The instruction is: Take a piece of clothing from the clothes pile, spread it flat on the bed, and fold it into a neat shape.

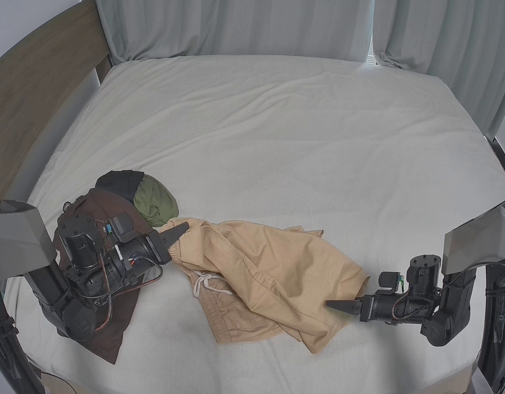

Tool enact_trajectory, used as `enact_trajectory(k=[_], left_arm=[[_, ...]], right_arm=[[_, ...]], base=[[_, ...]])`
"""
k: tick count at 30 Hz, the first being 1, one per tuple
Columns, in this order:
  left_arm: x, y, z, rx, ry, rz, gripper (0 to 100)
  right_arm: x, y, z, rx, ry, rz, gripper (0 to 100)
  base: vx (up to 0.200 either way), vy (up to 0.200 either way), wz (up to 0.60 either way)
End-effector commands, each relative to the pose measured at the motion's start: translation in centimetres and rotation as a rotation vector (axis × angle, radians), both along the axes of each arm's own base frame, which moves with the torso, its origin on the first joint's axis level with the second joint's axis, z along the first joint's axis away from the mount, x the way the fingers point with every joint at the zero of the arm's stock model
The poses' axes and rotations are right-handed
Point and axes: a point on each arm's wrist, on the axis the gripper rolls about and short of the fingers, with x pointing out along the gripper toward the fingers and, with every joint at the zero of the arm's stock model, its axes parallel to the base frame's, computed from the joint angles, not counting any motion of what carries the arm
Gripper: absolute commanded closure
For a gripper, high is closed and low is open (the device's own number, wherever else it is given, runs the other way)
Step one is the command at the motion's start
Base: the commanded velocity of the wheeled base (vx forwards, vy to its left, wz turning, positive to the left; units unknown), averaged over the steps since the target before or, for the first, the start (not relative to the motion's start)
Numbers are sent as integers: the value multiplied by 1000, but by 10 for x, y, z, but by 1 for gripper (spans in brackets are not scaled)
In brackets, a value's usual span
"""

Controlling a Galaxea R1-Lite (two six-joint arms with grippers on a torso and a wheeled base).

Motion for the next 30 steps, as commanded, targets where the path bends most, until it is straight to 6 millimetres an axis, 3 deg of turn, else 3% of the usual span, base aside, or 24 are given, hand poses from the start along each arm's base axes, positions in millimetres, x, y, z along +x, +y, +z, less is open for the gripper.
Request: enact_trajectory(k=[1,6,10,20,25,30], left_arm=[[0,0,0,0,1,-1,100],[0,-1,-1,0,2,-2,100],[0,-1,-2,1,5,-2,100],[0,-1,-3,3,11,-2,100],[0,-1,-4,3,13,-2,100],[0,-1,-4,4,14,-4,100]], right_arm=[[0,1,2,2,-7,4,100],[2,-1,5,6,-21,-6,100],[5,-5,24,28,-86,-23,100],[19,-42,62,138,-159,-143,100],[22,-46,62,150,-154,-149,100],[18,-33,50,143,-107,-104,100]], base=[[0,0,0],[0,0,0],[0,0,0],[0,0,0],[0,0,0],[0,0,0]])
